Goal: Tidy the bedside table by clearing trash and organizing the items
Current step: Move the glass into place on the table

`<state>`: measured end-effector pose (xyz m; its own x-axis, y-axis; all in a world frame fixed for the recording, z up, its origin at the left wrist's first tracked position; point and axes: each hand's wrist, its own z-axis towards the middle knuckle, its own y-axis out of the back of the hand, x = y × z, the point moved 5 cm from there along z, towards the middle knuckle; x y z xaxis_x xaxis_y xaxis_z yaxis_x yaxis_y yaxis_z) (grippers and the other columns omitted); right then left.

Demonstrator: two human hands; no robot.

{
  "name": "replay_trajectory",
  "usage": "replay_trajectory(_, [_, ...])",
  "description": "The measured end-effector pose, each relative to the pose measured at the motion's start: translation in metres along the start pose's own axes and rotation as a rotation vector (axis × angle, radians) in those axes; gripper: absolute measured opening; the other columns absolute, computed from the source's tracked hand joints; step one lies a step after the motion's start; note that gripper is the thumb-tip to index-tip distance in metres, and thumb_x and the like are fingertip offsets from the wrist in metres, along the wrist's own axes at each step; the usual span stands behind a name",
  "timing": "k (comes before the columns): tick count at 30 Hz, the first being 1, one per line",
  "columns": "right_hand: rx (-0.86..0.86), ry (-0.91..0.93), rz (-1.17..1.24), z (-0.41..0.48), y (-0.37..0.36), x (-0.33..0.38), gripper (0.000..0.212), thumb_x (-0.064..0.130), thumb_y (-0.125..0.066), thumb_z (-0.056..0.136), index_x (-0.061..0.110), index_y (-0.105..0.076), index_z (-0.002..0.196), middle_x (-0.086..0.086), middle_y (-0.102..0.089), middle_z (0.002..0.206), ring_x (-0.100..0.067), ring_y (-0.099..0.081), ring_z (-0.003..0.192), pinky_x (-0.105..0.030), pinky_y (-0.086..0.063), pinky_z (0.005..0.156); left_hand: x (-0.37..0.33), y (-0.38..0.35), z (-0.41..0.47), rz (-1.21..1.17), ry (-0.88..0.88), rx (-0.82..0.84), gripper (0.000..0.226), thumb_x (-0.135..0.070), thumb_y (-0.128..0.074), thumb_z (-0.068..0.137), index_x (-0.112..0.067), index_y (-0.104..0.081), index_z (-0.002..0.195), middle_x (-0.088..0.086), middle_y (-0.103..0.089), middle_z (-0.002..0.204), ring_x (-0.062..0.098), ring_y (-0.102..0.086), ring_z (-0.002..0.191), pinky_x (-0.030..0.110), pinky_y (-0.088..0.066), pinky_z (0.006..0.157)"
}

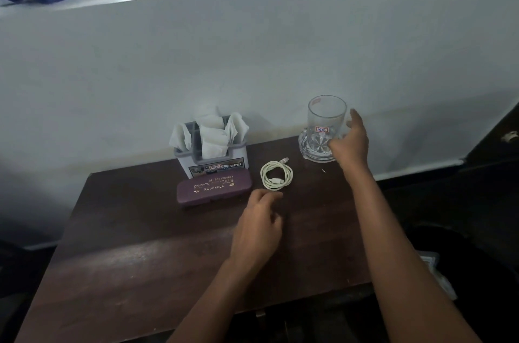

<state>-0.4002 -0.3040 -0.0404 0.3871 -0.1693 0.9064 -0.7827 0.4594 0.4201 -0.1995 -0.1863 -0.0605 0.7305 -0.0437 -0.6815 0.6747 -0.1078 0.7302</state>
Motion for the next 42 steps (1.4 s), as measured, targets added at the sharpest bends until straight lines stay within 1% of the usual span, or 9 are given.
replay_trajectory(4, [-0.149, -0.106, 0.017, 0.003, 0.016, -0.019, 0.048, 0.007, -0.061, 0.08, 0.006, -0.053, 0.127, -0.019, -0.051, 0.129, -0.034, -0.052, 0.118, -0.041, -0.045, 0.097, -0.004, -0.002, 0.015, 0.188, -0.023, 0.038, 0.054, -0.008, -0.047, 0.084, -0.029, -0.038, 0.132, -0.009, -0.021, 0.15, 0.031, -0.057, 0.107, 0.038, -0.047, 0.081])
replay_trajectory(8, [-0.097, -0.163, -0.014, 0.003, 0.014, -0.031, 0.039, 0.011, -0.056, 0.086, -0.002, -0.055, 0.123, -0.023, -0.057, 0.125, -0.035, -0.054, 0.116, -0.037, -0.042, 0.095, -0.004, -0.006, 0.033, 0.28, -0.037, 0.109, 0.063, -0.01, -0.047, 0.084, -0.031, -0.027, 0.139, -0.007, -0.022, 0.152, 0.034, -0.055, 0.112, 0.042, -0.047, 0.083])
replay_trajectory(11, [-0.045, -0.105, -0.05, 0.002, 0.007, -0.033, 0.014, 0.001, -0.05, 0.084, -0.006, -0.063, 0.082, -0.025, -0.062, 0.082, -0.037, -0.057, 0.086, -0.039, -0.043, 0.075, -0.005, -0.008, 0.038, 0.322, -0.048, 0.112, 0.068, -0.01, -0.047, 0.084, -0.034, -0.02, 0.143, -0.002, -0.029, 0.149, 0.035, -0.056, 0.112, 0.043, -0.047, 0.084])
replay_trajectory(13, [-0.033, -0.066, -0.079, 0.002, 0.003, -0.035, 0.021, -0.002, -0.049, 0.08, 0.001, -0.05, 0.059, -0.017, -0.05, 0.059, -0.031, -0.05, 0.07, -0.033, -0.034, 0.062, -0.005, -0.006, 0.039, 0.335, -0.058, 0.101, 0.073, -0.01, -0.048, 0.084, -0.037, -0.017, 0.144, -0.002, -0.032, 0.148, 0.034, -0.057, 0.111, 0.042, -0.047, 0.083])
replay_trajectory(17, [-0.063, -0.015, -0.074, 0.003, 0.001, -0.037, 0.017, -0.002, -0.052, 0.075, -0.013, -0.062, 0.083, -0.03, -0.065, 0.081, -0.041, -0.061, 0.082, -0.042, -0.048, 0.069, -0.004, -0.003, 0.036, 0.357, -0.082, 0.111, 0.066, -0.011, -0.049, 0.083, -0.037, -0.027, 0.139, -0.006, -0.04, 0.143, 0.031, -0.055, 0.114, 0.042, -0.048, 0.084])
replay_trajectory(24, [-0.057, 0.003, -0.078, -0.001, -0.005, -0.034, 0.021, -0.002, -0.054, 0.076, -0.016, -0.06, 0.09, -0.034, -0.064, 0.089, -0.045, -0.061, 0.091, -0.05, -0.05, 0.079, -0.003, 0.001, 0.033, 0.358, -0.131, 0.132, 0.051, -0.007, -0.046, 0.081, -0.035, -0.048, 0.124, -0.012, -0.047, 0.136, 0.027, -0.053, 0.115, 0.037, -0.045, 0.084])
replay_trajectory(30, [0.08, 0.139, -0.124, -0.017, -0.035, -0.017, 0.018, 0.003, -0.056, 0.077, -0.006, -0.066, 0.088, -0.026, -0.068, 0.085, -0.039, -0.064, 0.086, -0.04, -0.049, 0.068, -0.001, 0.018, 0.04, 0.284, -0.131, 0.086, 0.049, -0.012, -0.052, 0.081, -0.036, -0.049, 0.123, -0.01, -0.049, 0.129, 0.023, -0.053, 0.114, 0.037, -0.045, 0.085])
replay_trajectory(37, [0.205, 0.185, -0.075, -0.03, -0.061, -0.005, 0.019, 0.005, -0.063, 0.079, 0.004, -0.072, 0.095, -0.016, -0.073, 0.091, -0.028, -0.068, 0.088, -0.04, -0.053, 0.078, 0.029, 0.061, 0.049, 0.297, -0.145, -0.078, 0.043, -0.005, -0.057, 0.076, -0.021, -0.063, 0.115, -0.001, -0.057, 0.126, 0.024, -0.052, 0.116, 0.04, -0.046, 0.091])
replay_trajectory(42, [0.215, 0.165, -0.092, -0.035, -0.065, -0.003, 0.018, 0.008, -0.065, 0.079, 0.006, -0.072, 0.095, -0.014, -0.073, 0.092, -0.027, -0.068, 0.088, -0.043, -0.053, 0.08, 0.051, 0.072, 0.045, 0.392, -0.078, -0.071, 0.052, -0.011, -0.059, 0.074, -0.028, -0.056, 0.123, -0.006, -0.052, 0.133, 0.022, -0.046, 0.124, 0.038, -0.039, 0.1])
